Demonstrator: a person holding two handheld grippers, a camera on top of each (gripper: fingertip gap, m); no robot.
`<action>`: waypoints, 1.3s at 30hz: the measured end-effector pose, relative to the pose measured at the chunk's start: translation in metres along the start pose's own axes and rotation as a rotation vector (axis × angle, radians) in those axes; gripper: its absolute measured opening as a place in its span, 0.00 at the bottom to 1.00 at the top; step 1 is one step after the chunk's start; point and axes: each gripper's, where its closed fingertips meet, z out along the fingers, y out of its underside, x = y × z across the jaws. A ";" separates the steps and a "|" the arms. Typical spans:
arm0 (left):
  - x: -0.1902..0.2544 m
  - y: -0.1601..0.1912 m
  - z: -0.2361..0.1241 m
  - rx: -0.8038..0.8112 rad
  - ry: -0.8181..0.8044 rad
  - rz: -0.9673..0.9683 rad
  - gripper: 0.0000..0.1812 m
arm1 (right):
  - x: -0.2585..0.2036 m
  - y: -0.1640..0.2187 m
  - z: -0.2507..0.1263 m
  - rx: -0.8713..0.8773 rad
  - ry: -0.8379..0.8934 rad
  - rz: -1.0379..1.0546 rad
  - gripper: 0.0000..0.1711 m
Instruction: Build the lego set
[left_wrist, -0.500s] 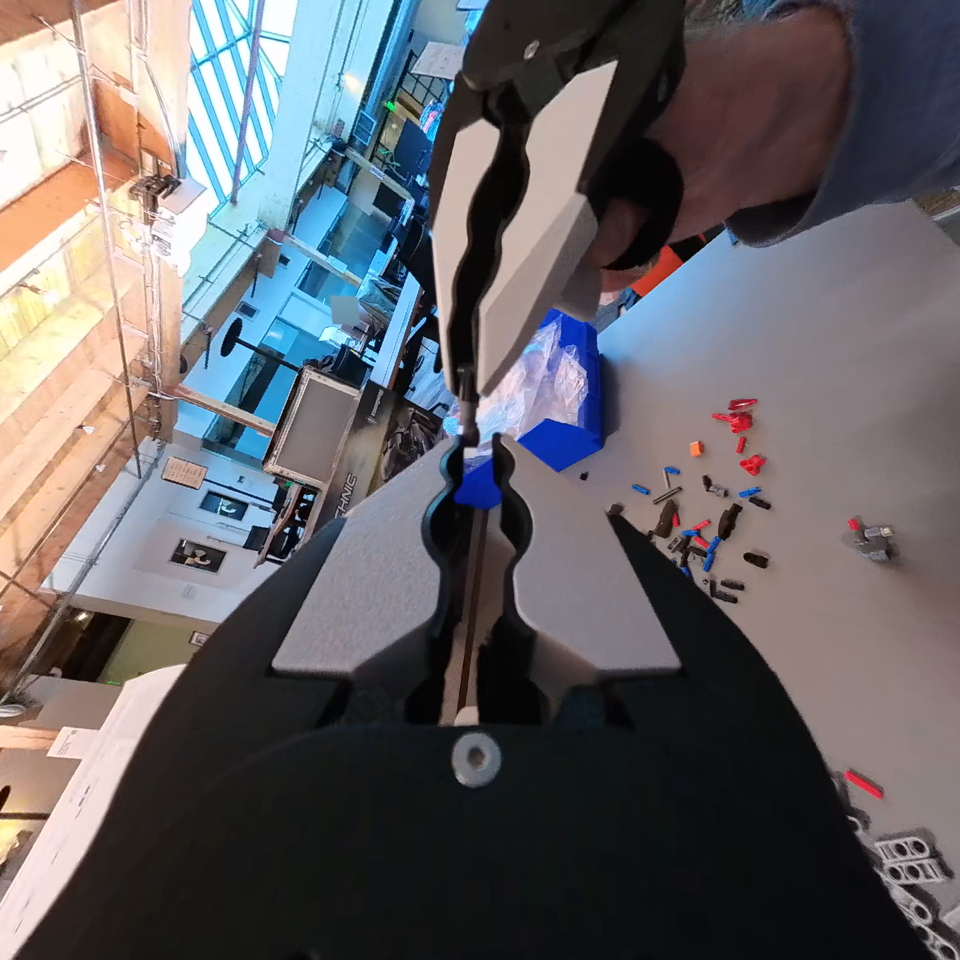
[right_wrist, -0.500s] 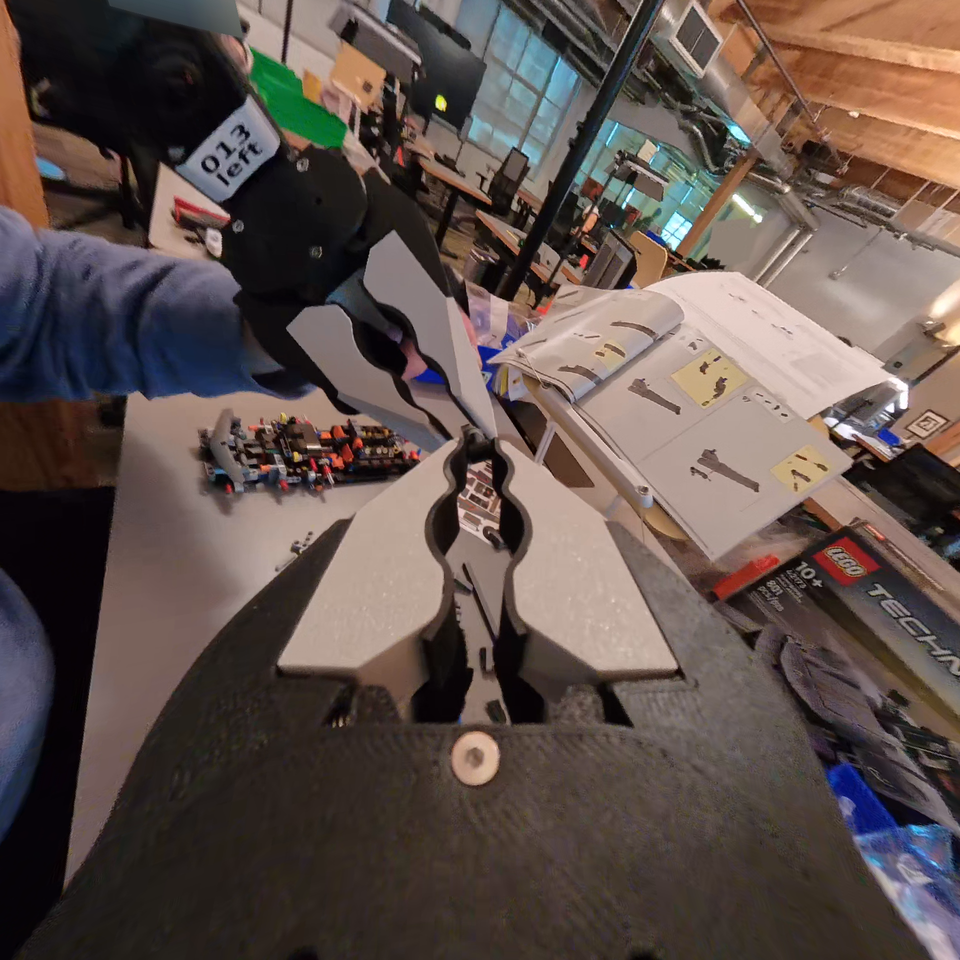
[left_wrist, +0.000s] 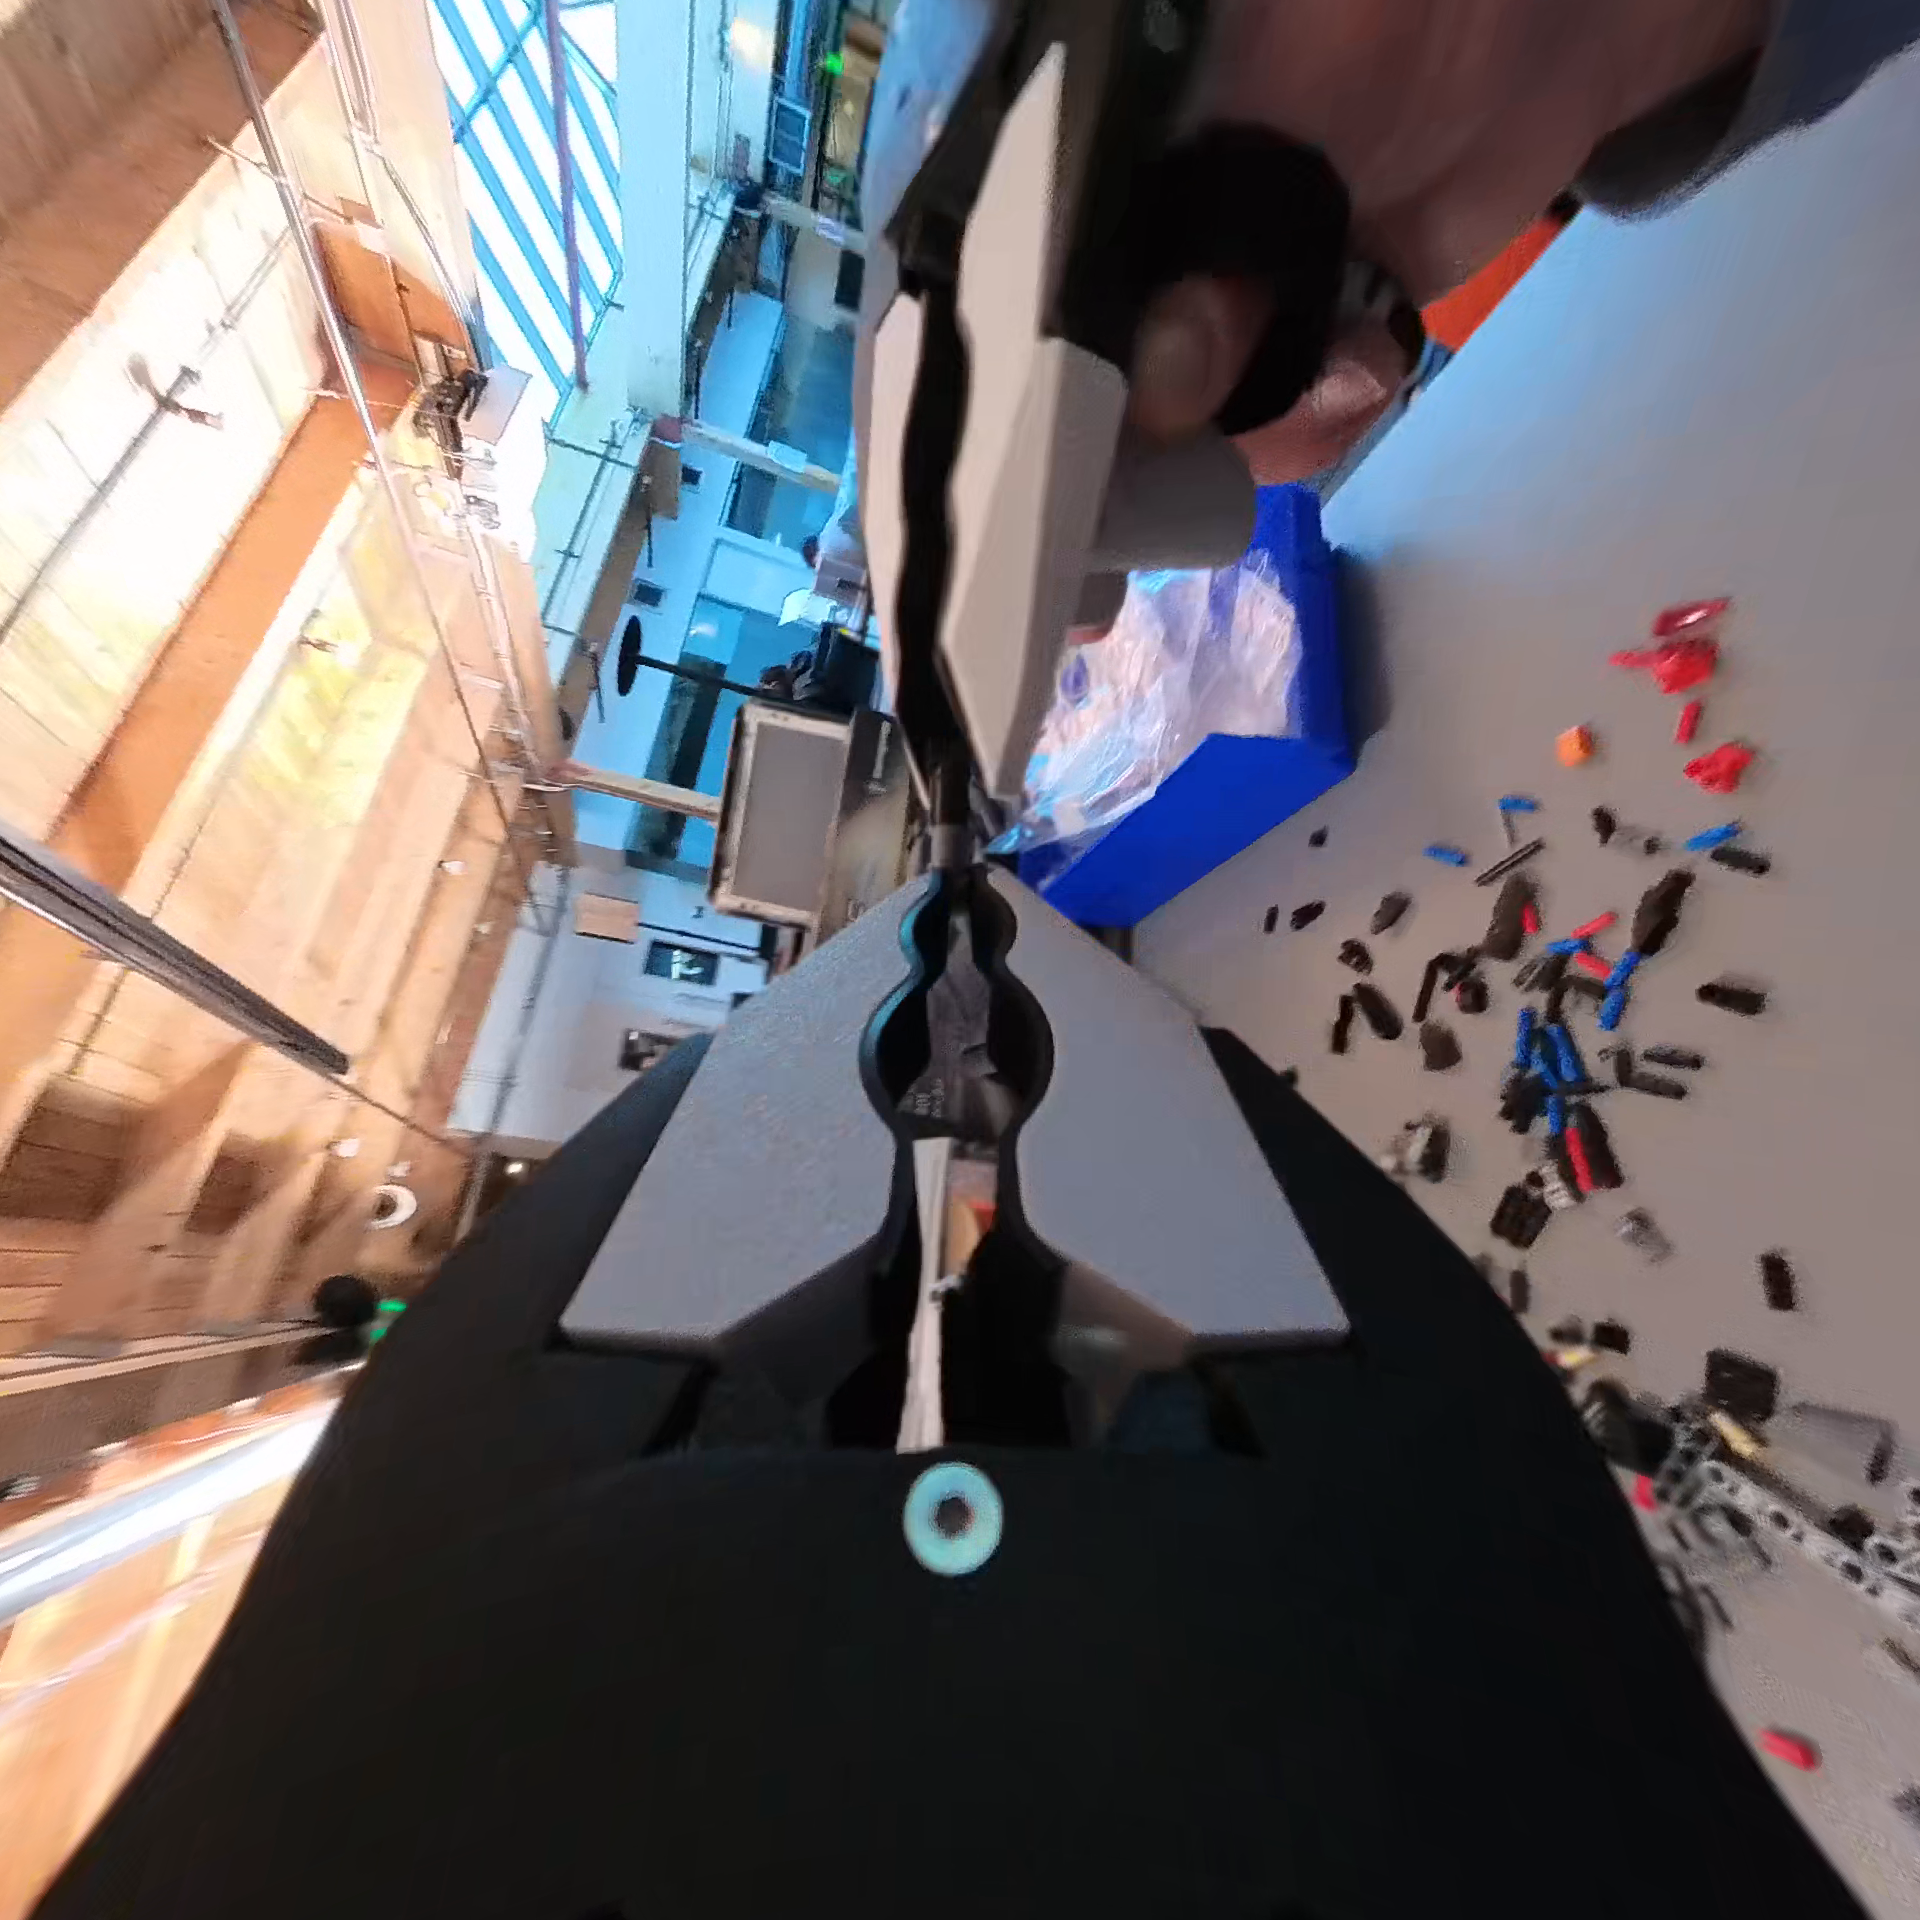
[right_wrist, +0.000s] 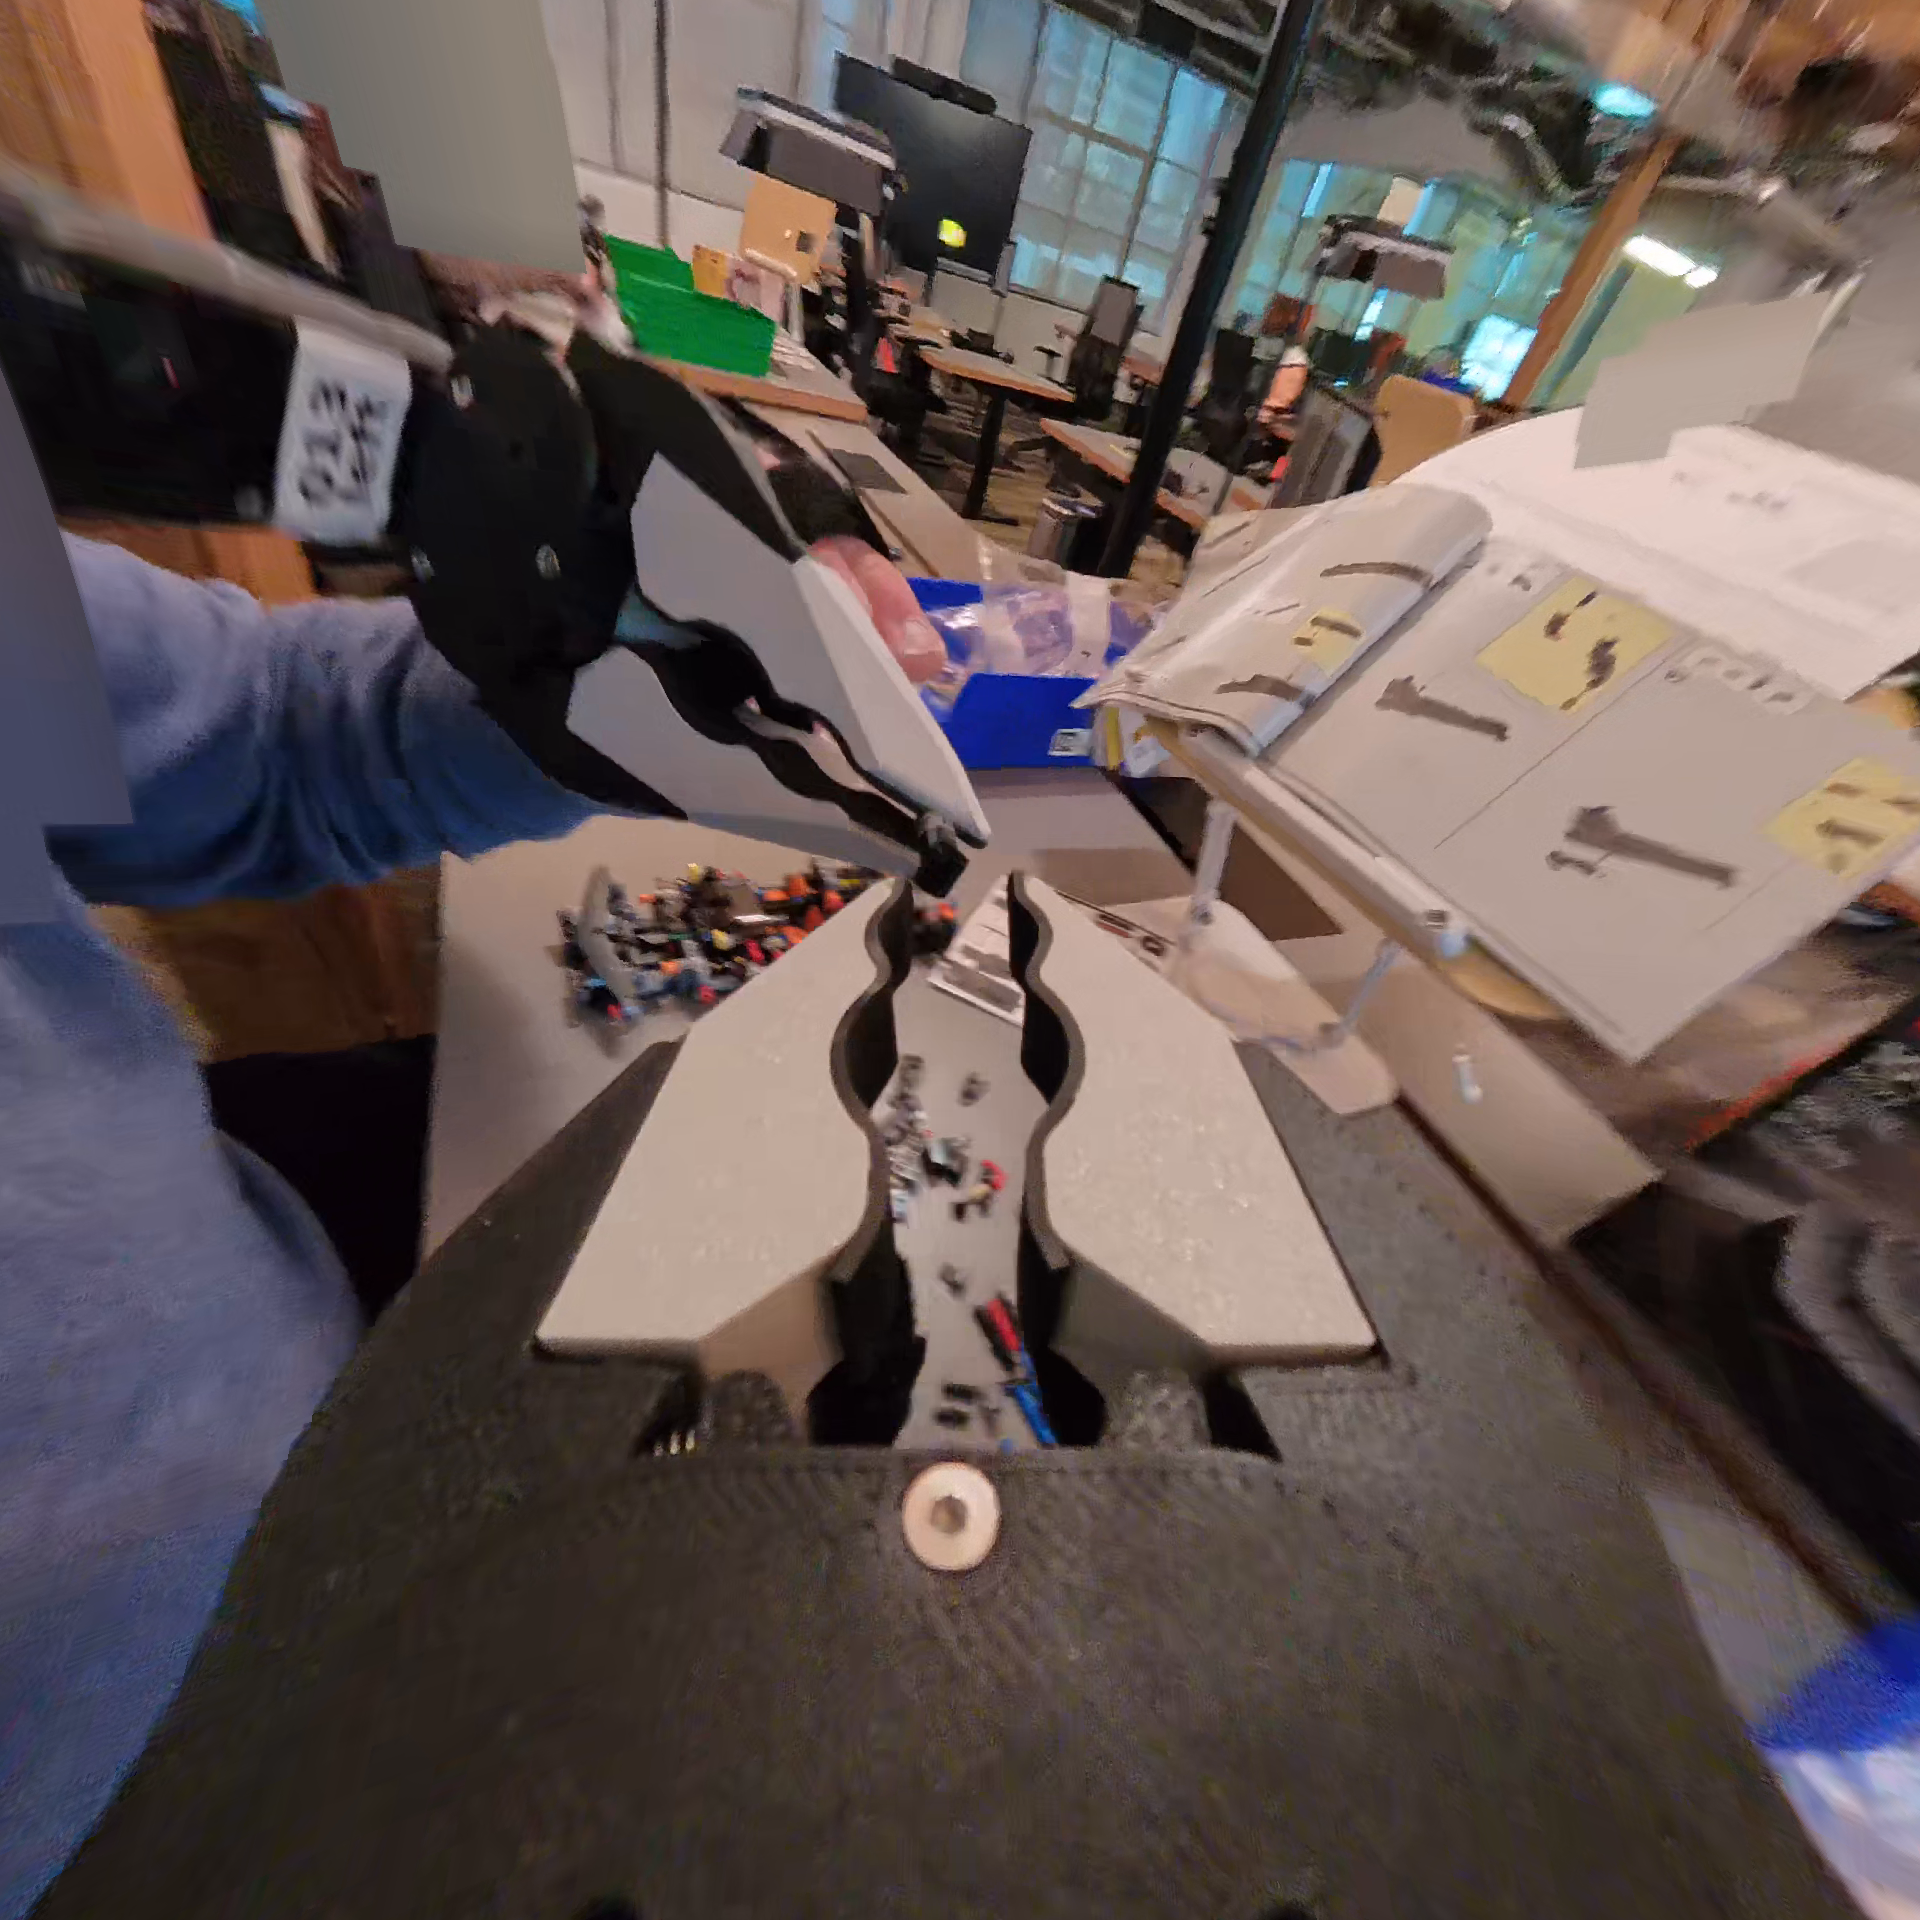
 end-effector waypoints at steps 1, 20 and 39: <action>0.001 -0.001 0.000 -0.012 -0.014 0.034 0.00 | -0.002 -0.002 0.000 0.026 -0.025 0.043 0.08; 0.007 0.013 -0.003 -0.134 -0.053 0.127 0.01 | -0.005 0.003 0.013 0.098 -0.126 0.276 0.02; 0.002 0.043 -0.026 -0.085 0.062 -0.158 0.00 | -0.002 0.006 0.010 0.063 -0.056 -0.007 0.02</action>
